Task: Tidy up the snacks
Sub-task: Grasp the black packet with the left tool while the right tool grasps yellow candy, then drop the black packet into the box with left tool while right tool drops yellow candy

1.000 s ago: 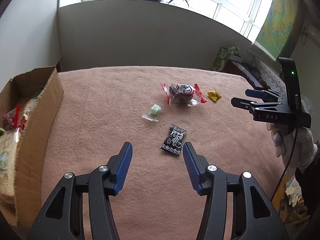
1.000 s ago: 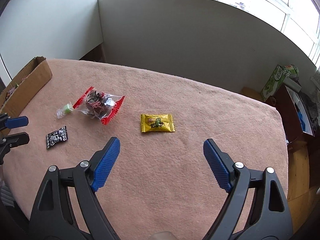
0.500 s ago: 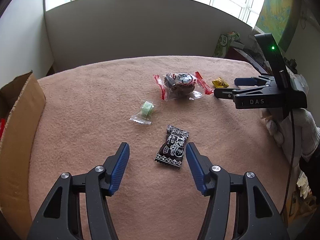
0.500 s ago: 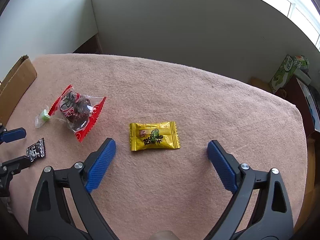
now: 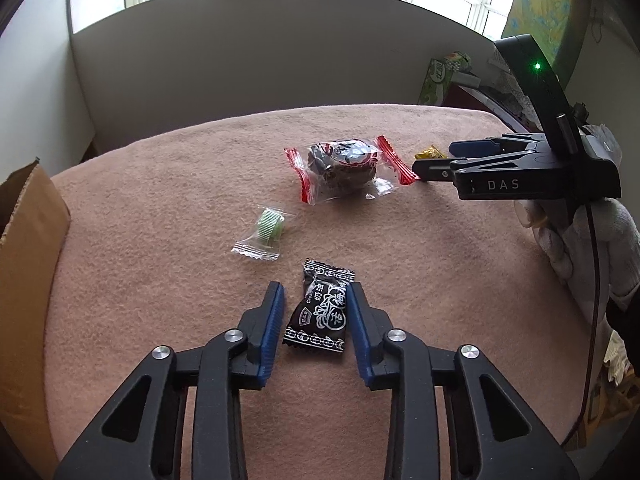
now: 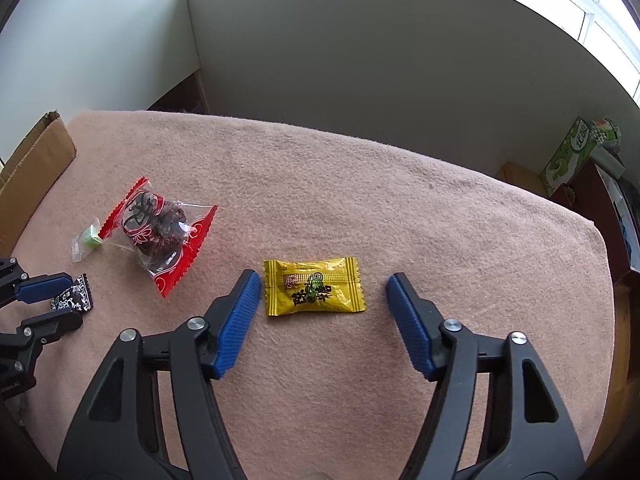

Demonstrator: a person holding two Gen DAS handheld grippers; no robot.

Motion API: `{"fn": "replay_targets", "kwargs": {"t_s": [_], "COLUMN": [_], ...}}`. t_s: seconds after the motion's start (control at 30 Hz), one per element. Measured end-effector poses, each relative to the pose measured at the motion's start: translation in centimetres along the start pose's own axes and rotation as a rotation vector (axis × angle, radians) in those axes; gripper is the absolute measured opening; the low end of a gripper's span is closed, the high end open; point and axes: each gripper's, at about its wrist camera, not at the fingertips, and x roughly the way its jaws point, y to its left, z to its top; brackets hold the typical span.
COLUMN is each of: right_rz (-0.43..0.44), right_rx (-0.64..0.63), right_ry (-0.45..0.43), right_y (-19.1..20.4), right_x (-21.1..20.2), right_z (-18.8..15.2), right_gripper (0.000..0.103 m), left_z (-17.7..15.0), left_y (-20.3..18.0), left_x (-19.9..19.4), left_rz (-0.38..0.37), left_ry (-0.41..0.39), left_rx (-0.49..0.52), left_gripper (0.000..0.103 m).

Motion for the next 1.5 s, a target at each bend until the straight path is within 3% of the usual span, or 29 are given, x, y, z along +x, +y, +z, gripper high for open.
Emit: {"fn": "replay_targets", "kwargs": {"t_s": [0.1, 0.73, 1.1, 1.5], "right_rz": [-0.002, 0.002, 0.033, 0.094], "right_rx": [0.006, 0.039, -0.019, -0.101], "right_ry": [-0.002, -0.057, -0.113, -0.164], "right_y": [0.1, 0.4, 4.9, 11.2], "right_x": [-0.4, -4.5, -8.5, -10.5], "right_z": [-0.1, -1.1, -0.5, 1.6], "right_gripper": [0.040, 0.037, 0.037, 0.037], "left_z": [0.1, -0.6, -0.6, -1.9], "left_y": [-0.1, 3.3, 3.6, 6.4], "left_x": [0.1, -3.6, -7.1, -11.2], "left_rz": [0.000, -0.046, -0.033, 0.018], "left_ry": [-0.002, -0.045, -0.111, -0.174], "left_rx": [-0.004, -0.075, -0.099, -0.152], "left_gripper": [0.025, 0.024, 0.024, 0.024]}}
